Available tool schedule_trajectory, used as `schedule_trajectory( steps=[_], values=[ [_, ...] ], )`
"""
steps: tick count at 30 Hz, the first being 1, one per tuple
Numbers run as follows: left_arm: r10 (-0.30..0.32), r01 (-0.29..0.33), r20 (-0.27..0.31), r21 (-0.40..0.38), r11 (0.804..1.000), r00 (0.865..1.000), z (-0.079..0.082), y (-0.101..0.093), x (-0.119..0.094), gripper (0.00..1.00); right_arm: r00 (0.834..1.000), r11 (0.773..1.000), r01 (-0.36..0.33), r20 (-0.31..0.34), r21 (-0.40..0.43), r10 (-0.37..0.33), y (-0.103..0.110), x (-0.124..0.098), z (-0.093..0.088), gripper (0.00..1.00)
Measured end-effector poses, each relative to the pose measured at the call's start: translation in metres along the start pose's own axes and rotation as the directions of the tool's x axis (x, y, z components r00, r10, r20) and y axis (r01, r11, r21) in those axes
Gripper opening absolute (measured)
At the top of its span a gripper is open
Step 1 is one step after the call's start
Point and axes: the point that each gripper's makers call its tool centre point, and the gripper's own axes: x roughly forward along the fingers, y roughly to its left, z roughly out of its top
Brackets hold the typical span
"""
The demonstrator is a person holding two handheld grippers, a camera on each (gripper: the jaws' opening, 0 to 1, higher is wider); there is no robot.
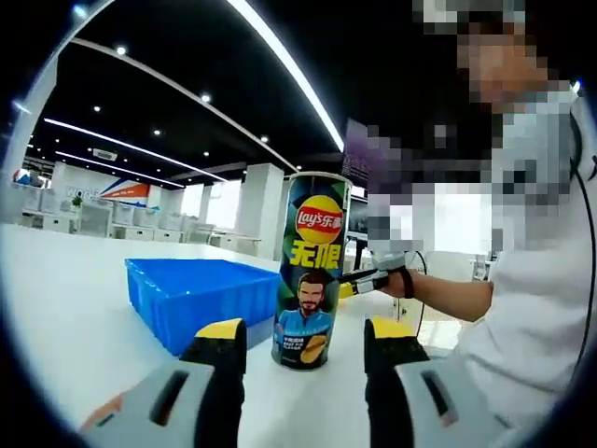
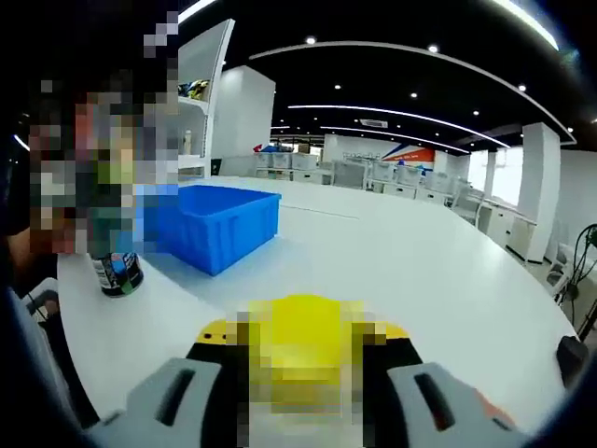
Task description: Open the lid of the chip container on the table, take out the chips, place them into the box in front of the container, and close the lid
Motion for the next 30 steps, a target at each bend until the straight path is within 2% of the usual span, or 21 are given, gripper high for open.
schedule_trajectory(
  steps=[7, 11, 13, 18, 21, 23, 28, 30],
  values=[
    [0.004, -0.004, -0.011, 0.007, 1.000, 1.000, -0.001, 0.000, 0.000, 0.51, 0.999, 0.999, -0.010, 0.043, -0.030, 0.011, 0.000, -0.003, 0.024, 0.45],
    [0.006, -0.006, -0.009, 0.008, 1.000, 1.000, 0.002, 0.001, -0.002, 0.51, 0.997, 0.999, -0.025, 0.074, -0.037, 0.028, 0.003, -0.006, 0.045, 0.45],
    [0.003, -0.003, 0.012, -0.006, 1.000, 1.000, 0.008, 0.001, -0.004, 0.50, 0.995, 0.998, -0.041, 0.086, -0.039, 0.044, 0.006, -0.007, 0.054, 0.45],
    [0.005, -0.005, 0.025, 0.001, 1.000, 1.000, 0.014, 0.002, -0.006, 0.50, 0.987, 0.994, -0.082, 0.131, -0.071, 0.091, 0.015, -0.013, 0.086, 0.45],
    [0.006, -0.007, 0.010, 0.009, 1.000, 1.000, 0.009, 0.003, -0.008, 0.50, 0.978, 0.990, -0.106, 0.169, -0.096, 0.121, 0.021, -0.018, 0.112, 0.45],
    [0.004, -0.004, 0.003, 0.005, 1.000, 1.000, 0.006, 0.002, -0.008, 0.50, 0.966, 0.985, -0.127, 0.210, -0.114, 0.148, 0.028, -0.020, 0.132, 0.45],
    [-0.007, 0.007, -0.010, 0.014, 1.000, 1.000, 0.007, -0.002, -0.006, 0.50, 0.944, 0.963, -0.203, 0.227, -0.176, 0.240, 0.051, -0.024, 0.169, 0.45],
    [-0.009, 0.009, -0.010, 0.024, 1.000, 1.000, 0.009, -0.003, -0.006, 0.50, 0.927, 0.951, -0.249, 0.238, -0.182, 0.289, 0.064, -0.027, 0.184, 0.45]
  ],
)
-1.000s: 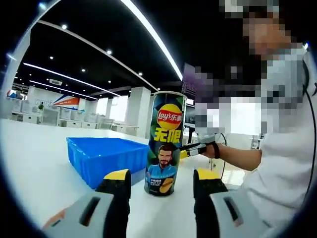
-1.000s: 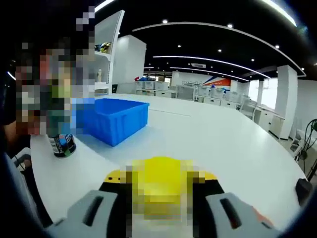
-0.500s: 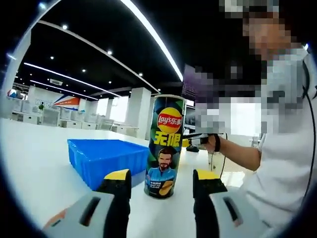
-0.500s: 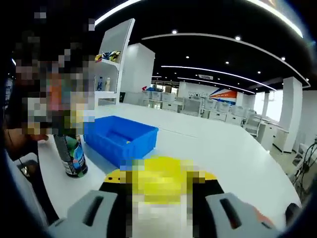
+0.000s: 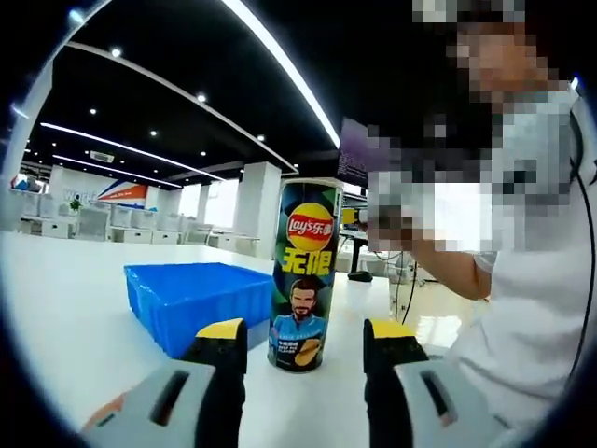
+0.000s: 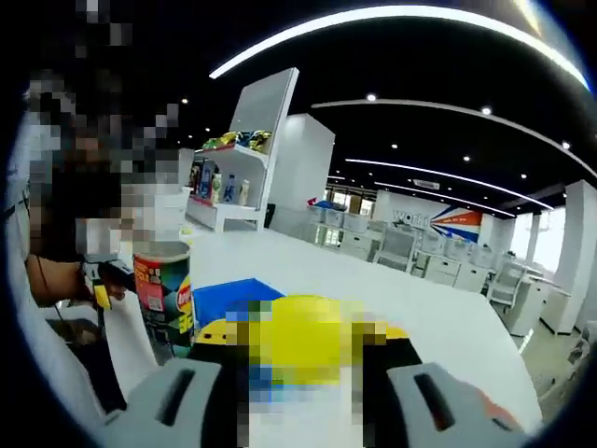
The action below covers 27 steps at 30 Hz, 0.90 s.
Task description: Open the lid of the chip container on the table, take out the chips, place them into the box in front of the container, and close the lid
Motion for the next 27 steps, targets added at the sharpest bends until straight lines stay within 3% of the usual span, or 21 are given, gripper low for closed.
schedule_trajectory(
  steps=[3, 6, 11, 15, 17, 23, 27],
  values=[
    [-0.003, 0.003, -0.003, 0.009, 1.000, 1.000, 0.000, 0.000, 0.000, 0.50, 0.996, 0.996, -0.086, 0.023, 0.029, 0.085, 0.020, 0.005, 0.018, 0.45],
    [-0.010, 0.011, -0.006, 0.010, 1.000, 1.000, 0.000, -0.002, 0.000, 0.50, 0.993, 0.993, -0.109, 0.038, 0.036, 0.108, 0.031, 0.012, 0.036, 0.45],
    [-0.016, 0.016, -0.016, 0.020, 1.000, 1.000, -0.002, -0.003, -0.001, 0.50, 0.969, 0.967, -0.246, 0.046, 0.072, 0.243, 0.069, 0.018, 0.054, 0.45],
    [-0.013, 0.013, 0.009, 0.019, 1.000, 1.000, 0.005, -0.002, -0.004, 0.50, 0.948, 0.944, -0.317, 0.019, 0.090, 0.317, 0.091, 0.026, 0.055, 0.45],
    [-0.013, 0.013, 0.014, 0.024, 1.000, 1.000, 0.006, -0.003, -0.004, 0.50, 0.930, 0.925, -0.366, 0.000, 0.103, 0.368, 0.105, 0.029, 0.051, 0.45],
    [-0.012, 0.012, 0.008, 0.027, 1.000, 1.000, 0.004, -0.004, -0.006, 0.50, 0.907, 0.904, -0.416, -0.032, 0.103, 0.421, 0.125, 0.039, 0.044, 0.45],
    [-0.005, 0.005, 0.004, 0.025, 1.000, 1.000, 0.002, -0.002, -0.009, 0.50, 0.904, 0.905, -0.414, -0.068, 0.099, 0.422, 0.131, 0.043, 0.039, 0.45]
  ],
)
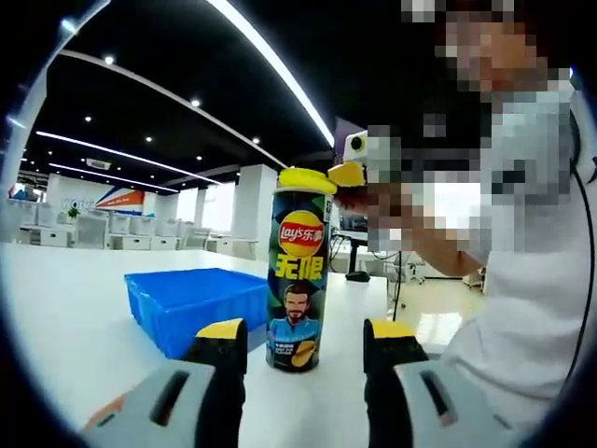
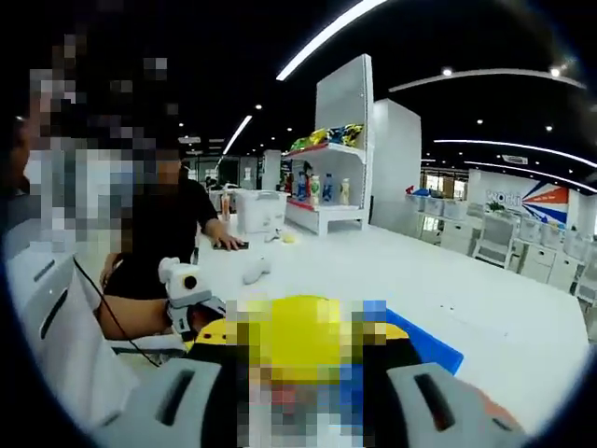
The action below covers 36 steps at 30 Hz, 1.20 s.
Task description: Open the lid of the chip container on the table, take out the chips, place them into the box in front of the container, and close the lid
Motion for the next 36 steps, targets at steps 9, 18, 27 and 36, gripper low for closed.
schedule_trajectory(
  steps=[9, 18, 27, 36],
  values=[
    [0.006, -0.005, 0.013, -0.005, 1.000, 1.000, 0.000, 0.002, 0.000, 0.50, 0.999, 0.999, -0.031, -0.032, -0.015, 0.031, 0.007, 0.008, -0.004, 0.45],
    [0.020, -0.020, 0.002, -0.011, 1.000, 1.000, -0.005, 0.005, -0.002, 0.50, 0.998, 0.999, -0.037, -0.048, -0.002, 0.037, 0.005, 0.011, -0.009, 0.45],
    [0.017, -0.017, -0.002, -0.002, 1.000, 1.000, -0.004, 0.005, 0.000, 0.50, 0.998, 0.998, -0.058, -0.040, -0.026, 0.057, 0.007, 0.011, -0.010, 0.46],
    [0.006, -0.006, -0.012, 0.004, 1.000, 1.000, -0.004, 0.002, 0.003, 0.49, 0.995, 0.993, -0.074, -0.071, -0.093, 0.067, 0.007, 0.011, -0.020, 0.50]
  ],
)
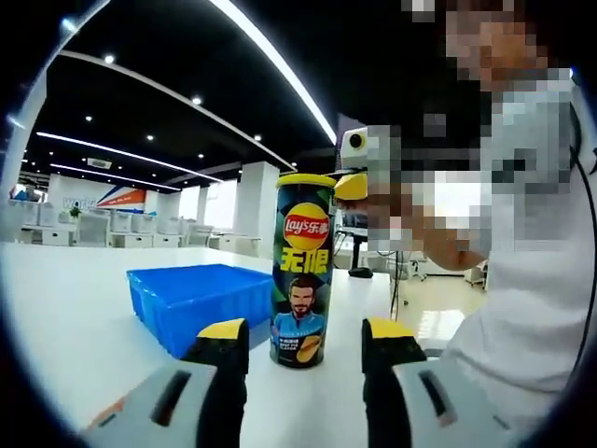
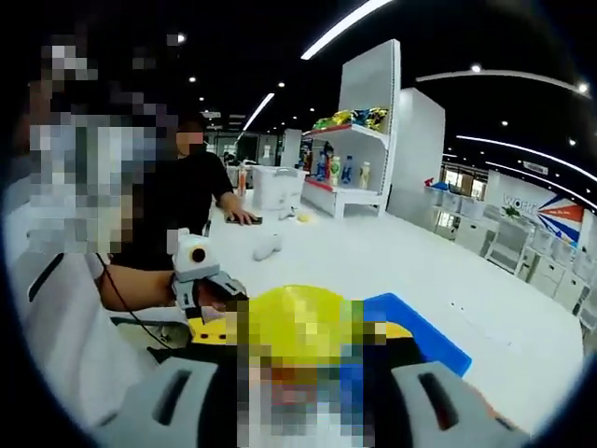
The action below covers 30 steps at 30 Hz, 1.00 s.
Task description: Open the lid of the chip container on the table, take out the chips, place them into the box in front of the container, and close the lid
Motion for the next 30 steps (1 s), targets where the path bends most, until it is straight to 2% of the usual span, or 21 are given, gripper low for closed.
schedule_trajectory(
  steps=[3, 5, 7, 9, 11, 12, 14, 16, 19, 20, 22, 23, 24, 26, 27, 30],
  values=[
    [0.000, 0.000, 0.004, 0.000, 1.000, 1.000, 0.002, 0.000, -0.001, 0.49, 1.000, 1.000, 0.001, 0.018, 0.016, -0.001, -0.003, -0.005, 0.002, 0.52],
    [-0.012, 0.012, 0.003, 0.005, 1.000, 1.000, 0.004, -0.002, -0.003, 0.49, 0.999, 0.998, 0.005, 0.033, 0.066, -0.007, -0.006, -0.010, 0.003, 0.56],
    [-0.023, 0.023, -0.008, 0.008, 1.000, 1.000, 0.005, -0.003, -0.004, 0.49, 0.999, 0.997, 0.001, 0.046, 0.083, -0.005, -0.007, -0.017, 0.001, 0.59],
    [-0.038, 0.038, 0.008, 0.003, 0.999, 0.999, 0.012, -0.005, -0.008, 0.48, 0.998, 0.996, 0.000, 0.065, 0.090, -0.006, -0.010, -0.030, -0.001, 0.61],
    [-0.028, 0.028, 0.051, 0.005, 1.000, 0.998, 0.027, -0.002, -0.010, 0.43, 0.996, 0.995, 0.012, 0.083, 0.096, -0.020, -0.015, -0.037, -0.001, 0.60],
    [-0.025, 0.024, 0.090, 0.014, 1.000, 0.996, 0.040, 0.000, -0.011, 0.39, 0.993, 0.994, 0.017, 0.117, 0.109, -0.030, -0.017, -0.042, 0.002, 0.59],
    [-0.049, 0.045, 0.148, 0.031, 0.999, 0.988, 0.063, -0.003, -0.013, 0.32, 0.986, 0.991, 0.020, 0.158, 0.135, -0.042, -0.019, -0.048, 0.005, 0.53],
    [-0.081, 0.075, 0.163, 0.045, 0.996, 0.983, 0.080, -0.008, -0.010, 0.31, 0.980, 0.993, 0.025, 0.192, 0.118, -0.048, -0.019, -0.055, 0.008, 0.43],
    [-0.138, 0.127, 0.164, 0.072, 0.989, 0.977, 0.101, -0.019, -0.002, 0.31, 0.974, 0.997, 0.024, 0.225, 0.067, -0.038, -0.019, -0.060, 0.016, 0.37],
    [-0.160, 0.152, 0.157, 0.061, 0.986, 0.975, 0.111, -0.024, 0.003, 0.30, 0.974, 0.998, 0.010, 0.226, 0.060, -0.024, -0.016, -0.061, 0.017, 0.36],
    [-0.155, 0.145, 0.148, 0.076, 0.987, 0.977, 0.129, -0.025, 0.013, 0.24, 0.975, 0.999, 0.011, 0.222, 0.052, -0.022, -0.017, -0.060, 0.019, 0.31],
    [-0.133, 0.124, 0.136, 0.071, 0.990, 0.982, 0.134, -0.021, 0.019, 0.20, 0.975, 0.999, 0.006, 0.223, 0.046, -0.017, -0.016, -0.060, 0.020, 0.29],
    [-0.080, 0.077, 0.091, 0.036, 0.996, 0.993, 0.135, -0.013, 0.027, 0.15, 0.974, 0.999, -0.002, 0.226, 0.049, -0.009, -0.014, -0.060, 0.023, 0.26],
    [-0.033, 0.033, 0.014, 0.012, 0.999, 0.999, 0.134, -0.004, 0.041, 0.12, 0.971, 0.999, 0.000, 0.239, 0.052, -0.012, -0.013, -0.059, 0.028, 0.24],
    [-0.041, 0.041, -0.004, 0.037, 0.998, 0.999, 0.134, -0.005, 0.045, 0.12, 0.971, 0.998, 0.003, 0.238, 0.056, -0.016, -0.014, -0.058, 0.029, 0.23],
    [-0.042, 0.043, -0.016, 0.085, 0.995, 0.999, 0.139, -0.007, 0.059, 0.09, 0.971, 0.998, -0.006, 0.239, 0.067, -0.010, -0.013, -0.056, 0.031, 0.10]
  ],
)
